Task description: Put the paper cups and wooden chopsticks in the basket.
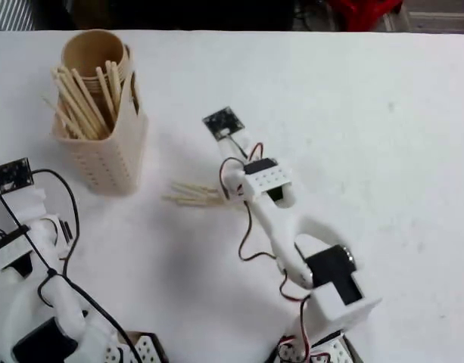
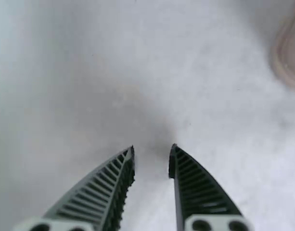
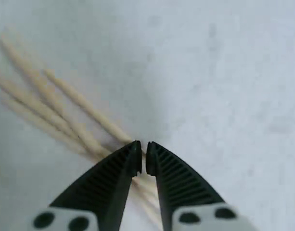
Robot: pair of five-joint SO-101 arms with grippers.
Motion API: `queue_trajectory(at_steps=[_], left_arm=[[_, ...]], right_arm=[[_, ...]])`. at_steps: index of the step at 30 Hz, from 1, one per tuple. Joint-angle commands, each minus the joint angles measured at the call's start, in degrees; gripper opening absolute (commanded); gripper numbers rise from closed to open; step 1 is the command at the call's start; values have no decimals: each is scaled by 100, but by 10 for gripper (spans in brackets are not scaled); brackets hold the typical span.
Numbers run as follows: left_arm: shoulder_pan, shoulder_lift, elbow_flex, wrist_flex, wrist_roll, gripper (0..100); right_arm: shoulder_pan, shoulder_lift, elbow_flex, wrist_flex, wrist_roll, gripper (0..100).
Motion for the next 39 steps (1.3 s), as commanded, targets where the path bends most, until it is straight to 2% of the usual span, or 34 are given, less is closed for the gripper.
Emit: queue_trajectory(at_steps=[1, 4, 11, 15, 18, 20, 23, 26, 30, 35, 39], left_arm=[[66, -101, -18, -141, 35, 135], [66, -101, -18, -141, 35, 135], [66, -101, -18, -141, 35, 135], [66, -101, -18, -141, 35, 135], [66, -101, -18, -141, 35, 135], [66, -101, -18, -141, 35, 135], [66, -101, -9, -141, 35, 135], [66, -101, -18, -141, 35, 135], [66, -101, -18, -141, 35, 135], [66, -101, -18, -141, 35, 135], [66, -101, -18, -141, 35, 135]], right_arm=[[-330, -488, -53, 593, -26, 20], [-558, -629, -53, 971, 0, 24], [-655, -910, -88, 1147, 651, 25], [-681, -1578, -44, 1534, 1503, 25], [-1024, -1938, 237, 1701, 2233, 26], [-1297, -2132, 730, 1534, 2708, 46], [-1420, -2431, 1688, 769, 3156, 138], [-1393, -2642, 2233, 154, 3332, 149], [-1288, -2589, 2180, 13, 3288, 145], [-989, -2097, 2145, -629, 3288, 145], [-910, -1464, 1881, -690, 3297, 145]])
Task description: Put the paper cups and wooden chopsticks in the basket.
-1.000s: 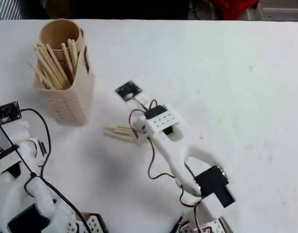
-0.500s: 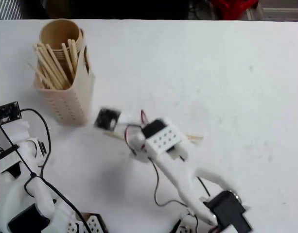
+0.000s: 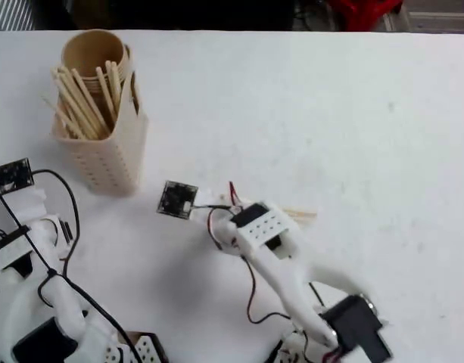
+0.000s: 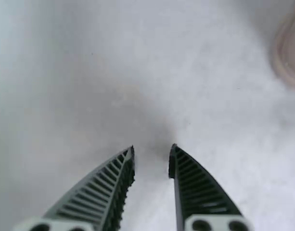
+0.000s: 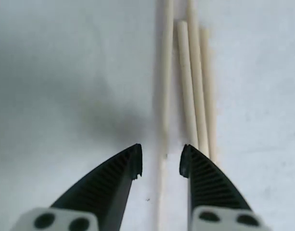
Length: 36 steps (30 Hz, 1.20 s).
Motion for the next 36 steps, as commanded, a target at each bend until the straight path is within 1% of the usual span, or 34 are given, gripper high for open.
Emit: queue_trajectory(at_steps=[1, 5, 10, 17, 20, 24, 30, 33, 36], left_arm=[[66, -101, -35, -141, 35, 135], [66, -101, -35, -141, 35, 135], [66, -101, -35, -141, 35, 135], [66, -101, -35, -141, 35, 135], [66, -101, -35, -141, 35, 135], [66, -101, -35, -141, 35, 135], [66, -101, -35, -141, 35, 135], [66, -101, -35, -141, 35, 135], [66, -101, -35, -141, 35, 135]], right_arm=[[101, 418, -387, -110, 70, 145], [101, 813, -651, 40, 70, 136], [66, 866, -809, 330, 62, 14], [-48, 752, -809, 804, 35, 16], [-75, 347, -809, 884, -404, 16], [-66, -813, -826, 1297, -1002, 16], [-180, -2844, -1090, 1727, -2418, 16], [-330, -3275, -1626, 1710, -2585, 16], [-514, -3284, -2479, 1473, -2611, 16]])
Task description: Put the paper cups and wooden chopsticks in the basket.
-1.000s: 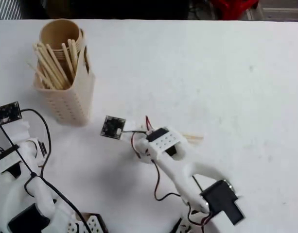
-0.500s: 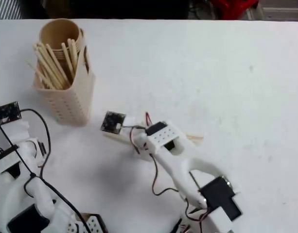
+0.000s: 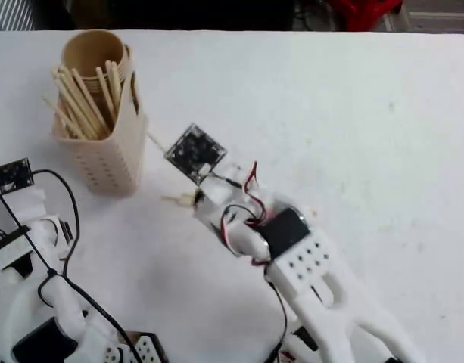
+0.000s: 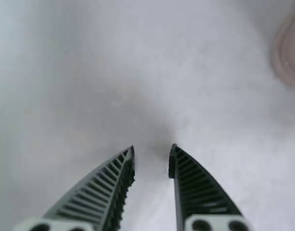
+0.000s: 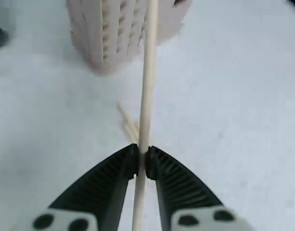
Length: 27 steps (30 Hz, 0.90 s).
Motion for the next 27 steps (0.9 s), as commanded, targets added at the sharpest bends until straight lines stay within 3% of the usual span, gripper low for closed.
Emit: queue_trajectory(at_steps=[1, 4, 9, 14, 27], left_arm=[[66, -101, -35, -141, 35, 135], [66, -101, -35, -141, 35, 135], [66, -101, -35, -141, 35, 135], [66, -101, -35, -141, 35, 135], [66, -101, -35, -141, 35, 135]], right_arm=[[-207, -224, -1160, -382, -79, 16], [-400, 66, -2066, -857, -149, 16], [-593, 1138, -3622, -1499, -888, 18], [-760, 2563, -4844, -2141, -853, 18], [-1059, 4154, -4835, -5244, -897, 16]])
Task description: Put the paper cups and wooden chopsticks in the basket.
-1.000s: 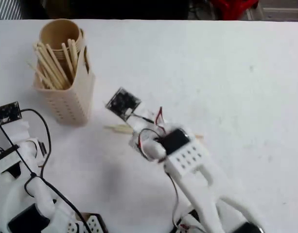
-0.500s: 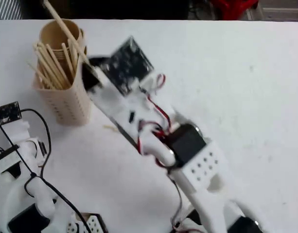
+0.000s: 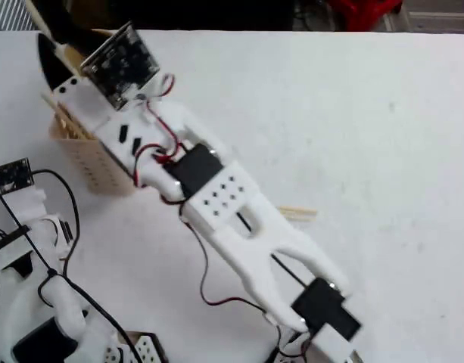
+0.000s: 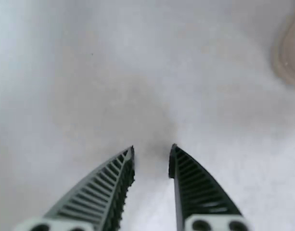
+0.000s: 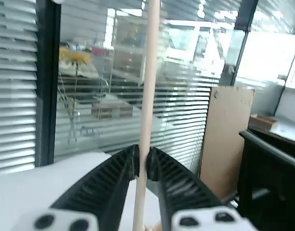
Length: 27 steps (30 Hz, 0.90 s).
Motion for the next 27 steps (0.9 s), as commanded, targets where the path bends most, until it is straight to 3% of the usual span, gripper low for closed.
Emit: queue_trajectory(at_steps=[1, 5, 10, 17, 22, 27], left_arm=[[66, -101, -35, -141, 35, 135], [66, -101, -35, -141, 35, 135], [66, -101, -35, -141, 35, 135], [66, -101, -35, -141, 35, 135], [66, -101, -35, -141, 35, 135], [66, -101, -35, -141, 35, 135]], right_arm=[[-40, 13, 149, -804, -44, 16], [-40, 22, 791, -1604, -44, 15], [-22, 22, 1029, -1815, -9, 16], [-4, 13, 1037, -1631, 9, 31], [40, 4, 1029, -1411, 9, 149], [66, -295, 1055, -936, 9, 103]])
